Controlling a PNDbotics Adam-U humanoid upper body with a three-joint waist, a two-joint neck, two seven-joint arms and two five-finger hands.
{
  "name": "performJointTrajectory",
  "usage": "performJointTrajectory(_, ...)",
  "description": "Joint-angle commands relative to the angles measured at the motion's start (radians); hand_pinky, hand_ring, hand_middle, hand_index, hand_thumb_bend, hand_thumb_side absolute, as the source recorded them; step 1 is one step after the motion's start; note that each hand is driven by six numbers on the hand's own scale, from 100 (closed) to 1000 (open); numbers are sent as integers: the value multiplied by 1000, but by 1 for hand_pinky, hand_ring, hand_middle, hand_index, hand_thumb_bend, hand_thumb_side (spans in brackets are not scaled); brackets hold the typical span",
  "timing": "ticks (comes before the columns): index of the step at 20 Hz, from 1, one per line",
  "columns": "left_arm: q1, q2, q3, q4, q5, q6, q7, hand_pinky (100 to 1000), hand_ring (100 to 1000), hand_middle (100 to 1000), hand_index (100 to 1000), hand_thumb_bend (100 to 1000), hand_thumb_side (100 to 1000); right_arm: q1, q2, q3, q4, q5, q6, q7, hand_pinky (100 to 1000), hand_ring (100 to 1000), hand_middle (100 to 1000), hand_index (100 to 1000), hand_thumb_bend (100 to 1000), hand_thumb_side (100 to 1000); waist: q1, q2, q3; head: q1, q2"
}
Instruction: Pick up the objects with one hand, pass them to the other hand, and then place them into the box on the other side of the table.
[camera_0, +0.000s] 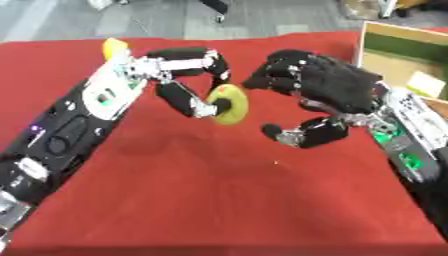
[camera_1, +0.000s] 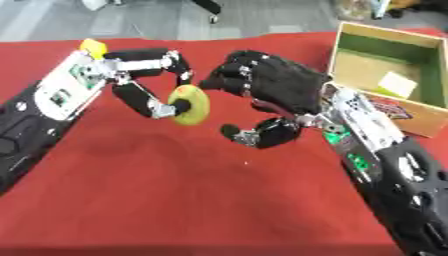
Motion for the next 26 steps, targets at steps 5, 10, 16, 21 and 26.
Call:
performJointTrajectory(5,-32,-10,26,7,-3,-193,-201,658,423,378,502,100,324,-33,18,-10,40,118,49,-111,875,791,769,909,335,362,13,-13,4,-7,-3)
performJointTrajectory(10,-35,-23,38,36,-20,-193,-201,658,424,380,503,100,317,-37,24,-3,39,121,58,-120,875,794,758,897,300,366,11,-12,5,-8,-3)
performJointTrajectory(16,-41,-42,51,59,-30,-196,-201,658,423,379,504,100,311,-37,29,9,32,84,41,-91,879,803,760,892,263,386,10,-10,5,-9,-3)
performJointTrajectory(21,-46,-51,53,63,-30,-197,-201,658,423,380,504,100,310,-36,33,17,29,67,18,-66,882,809,760,893,241,395,9,-8,4,-9,-3)
performJointTrajectory(26,-50,-65,54,67,-26,-197,-201,659,423,380,505,100,322,-35,39,22,29,48,5,-49,880,808,751,880,226,373,9,-6,4,-8,-3)
